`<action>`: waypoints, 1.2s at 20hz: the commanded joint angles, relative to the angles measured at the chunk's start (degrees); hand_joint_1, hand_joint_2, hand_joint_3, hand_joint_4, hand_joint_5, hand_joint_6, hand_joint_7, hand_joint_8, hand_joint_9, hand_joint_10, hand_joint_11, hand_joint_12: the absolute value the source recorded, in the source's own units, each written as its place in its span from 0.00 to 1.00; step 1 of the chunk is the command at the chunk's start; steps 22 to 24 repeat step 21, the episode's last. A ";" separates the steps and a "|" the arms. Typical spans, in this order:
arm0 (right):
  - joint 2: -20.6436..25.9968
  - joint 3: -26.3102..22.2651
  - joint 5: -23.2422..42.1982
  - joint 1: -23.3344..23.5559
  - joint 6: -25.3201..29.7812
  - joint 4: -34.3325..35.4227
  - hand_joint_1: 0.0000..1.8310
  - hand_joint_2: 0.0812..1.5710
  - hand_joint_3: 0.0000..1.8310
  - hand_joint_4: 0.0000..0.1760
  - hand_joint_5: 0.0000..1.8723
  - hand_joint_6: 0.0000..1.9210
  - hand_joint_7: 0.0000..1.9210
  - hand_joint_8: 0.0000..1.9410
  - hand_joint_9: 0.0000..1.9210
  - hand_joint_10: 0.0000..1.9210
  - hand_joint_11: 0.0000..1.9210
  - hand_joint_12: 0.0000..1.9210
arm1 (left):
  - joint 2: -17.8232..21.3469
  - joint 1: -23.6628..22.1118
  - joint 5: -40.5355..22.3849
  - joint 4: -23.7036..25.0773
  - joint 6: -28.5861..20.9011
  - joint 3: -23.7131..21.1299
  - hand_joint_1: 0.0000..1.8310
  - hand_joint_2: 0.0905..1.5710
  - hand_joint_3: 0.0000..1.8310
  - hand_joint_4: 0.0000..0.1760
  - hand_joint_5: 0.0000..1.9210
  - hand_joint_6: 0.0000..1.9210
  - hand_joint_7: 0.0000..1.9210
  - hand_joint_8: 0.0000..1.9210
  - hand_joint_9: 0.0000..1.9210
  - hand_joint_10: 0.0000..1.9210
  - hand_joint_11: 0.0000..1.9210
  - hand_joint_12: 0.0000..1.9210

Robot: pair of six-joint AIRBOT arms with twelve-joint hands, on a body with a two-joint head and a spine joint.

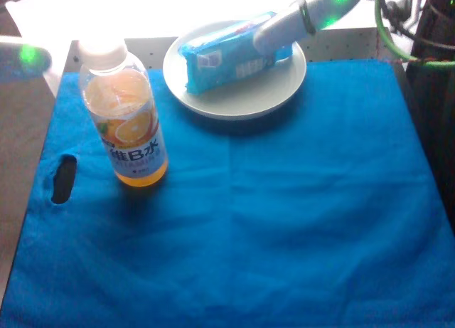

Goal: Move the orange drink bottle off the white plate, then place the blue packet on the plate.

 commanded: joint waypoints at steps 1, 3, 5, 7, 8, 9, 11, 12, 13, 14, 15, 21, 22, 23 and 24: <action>1.18 -1.26 7.06 1.11 -0.67 4.81 0.41 0.34 0.00 1.00 0.00 0.00 0.00 0.00 0.00 0.00 0.00 0.00 | 0.96 -0.18 -7.47 -4.39 0.68 -0.29 0.03 0.76 0.00 1.00 0.00 0.00 0.00 0.00 0.00 0.00 0.00 0.00; 6.94 -7.53 8.58 1.14 -5.63 9.69 0.40 0.31 0.00 1.00 0.00 0.00 0.00 0.00 0.00 0.00 0.00 0.00 | 1.96 0.20 -8.41 -4.96 1.65 -0.75 0.15 0.63 0.00 1.00 0.00 0.00 0.02 0.00 0.00 0.00 0.00 0.00; 10.55 -11.04 8.92 1.14 -7.22 11.40 0.43 0.27 0.00 1.00 0.00 0.00 0.00 0.00 0.00 0.00 0.01 0.01 | 2.80 0.24 -8.92 -5.68 2.38 -1.21 0.10 0.66 0.00 1.00 0.00 0.00 0.01 0.00 0.00 0.00 0.00 0.00; 13.35 -13.29 10.99 1.12 -9.39 13.93 0.44 0.29 0.00 1.00 0.00 0.00 0.00 0.00 0.00 0.00 0.00 0.00 | 3.76 1.40 -10.94 -7.76 3.59 -2.10 0.22 0.51 0.00 1.00 0.00 0.00 0.00 0.00 0.00 0.00 0.00 0.00; 15.50 -15.24 11.30 1.11 -11.36 15.26 0.45 0.30 0.01 1.00 0.00 0.00 0.00 0.00 0.00 0.00 0.00 0.00 | 4.33 2.04 -12.16 -8.56 4.29 -2.68 0.24 0.50 0.00 1.00 0.00 0.00 0.01 0.00 0.00 0.00 0.01 0.00; 17.42 -17.40 11.30 1.07 -13.30 16.26 0.44 0.30 0.01 1.00 0.00 0.00 0.00 0.00 0.00 0.00 0.00 0.00 | 4.81 2.29 -12.68 -8.76 4.57 -3.04 0.24 0.49 0.00 1.00 0.00 0.00 0.01 0.00 0.01 0.00 0.01 0.01; 20.17 -20.15 11.58 0.98 -15.00 17.81 0.43 0.29 0.00 1.00 0.00 0.00 0.00 0.00 0.00 0.00 0.01 0.00 | 5.71 2.75 -13.41 -9.10 4.58 -3.27 0.16 0.53 0.00 1.00 0.00 0.00 0.03 0.01 0.00 0.00 0.03 0.01; 20.70 -20.67 12.19 0.88 -15.32 18.34 0.44 0.30 0.00 1.00 0.00 0.00 0.00 0.00 0.00 0.00 0.00 0.00 | 5.95 3.06 -14.01 -9.54 4.69 -3.27 0.15 0.54 0.01 1.00 0.00 0.00 0.04 0.01 0.00 0.00 0.02 0.01; 21.58 -21.76 13.97 -0.11 -16.48 20.42 0.43 0.31 0.01 1.00 0.00 0.00 0.00 0.00 0.00 0.00 0.00 0.00 | 6.11 3.52 -15.51 -10.41 5.23 -3.27 0.18 0.55 0.01 1.00 0.00 0.00 0.04 0.01 0.01 0.00 0.02 0.01; 23.48 -24.41 16.72 -2.65 -20.08 25.31 0.42 0.30 0.00 1.00 0.00 0.00 0.00 0.00 0.00 0.00 0.00 0.00 | 6.11 3.56 -16.73 -10.58 6.19 -3.27 0.20 0.56 0.00 1.00 0.00 0.00 0.06 0.00 0.03 0.00 0.04 0.03; 25.81 -27.46 18.94 -4.80 -23.91 29.58 0.41 0.29 0.00 1.00 0.00 0.00 0.01 0.00 0.00 0.00 0.00 0.00 | 6.14 3.55 -17.59 -10.50 6.94 -3.28 0.22 0.54 0.00 1.00 0.00 0.00 0.06 0.00 0.05 0.01 0.04 0.03; 30.15 -33.96 35.13 -16.20 -30.34 43.50 0.43 0.37 0.01 1.00 0.03 0.00 0.04 0.01 0.01 0.00 0.00 0.00 | 6.27 1.60 -23.58 -9.55 7.85 -3.80 0.23 0.56 0.00 0.91 0.00 0.00 0.02 0.00 0.04 0.00 0.00 0.21; 30.15 -33.96 35.13 -16.20 -30.34 43.50 0.43 0.37 0.01 1.00 0.03 0.00 0.04 0.01 0.01 0.00 0.00 0.00 | 6.27 1.60 -23.58 -9.55 7.85 -3.80 0.23 0.56 0.00 0.91 0.00 0.00 0.02 0.00 0.04 0.00 0.00 0.21; 30.15 -33.96 35.13 -16.20 -30.34 43.50 0.43 0.37 0.01 1.00 0.03 0.00 0.04 0.01 0.01 0.00 0.00 0.00 | 6.27 1.60 -23.58 -9.55 7.85 -3.80 0.23 0.56 0.00 0.91 0.00 0.00 0.02 0.00 0.04 0.00 0.00 0.21; 30.15 -33.96 35.13 -16.20 -30.34 43.50 0.43 0.37 0.01 1.00 0.03 0.00 0.04 0.01 0.01 0.00 0.00 0.00 | 6.27 1.60 -23.58 -9.55 7.85 -3.80 0.23 0.56 0.00 0.91 0.00 0.00 0.02 0.00 0.04 0.00 0.00 0.21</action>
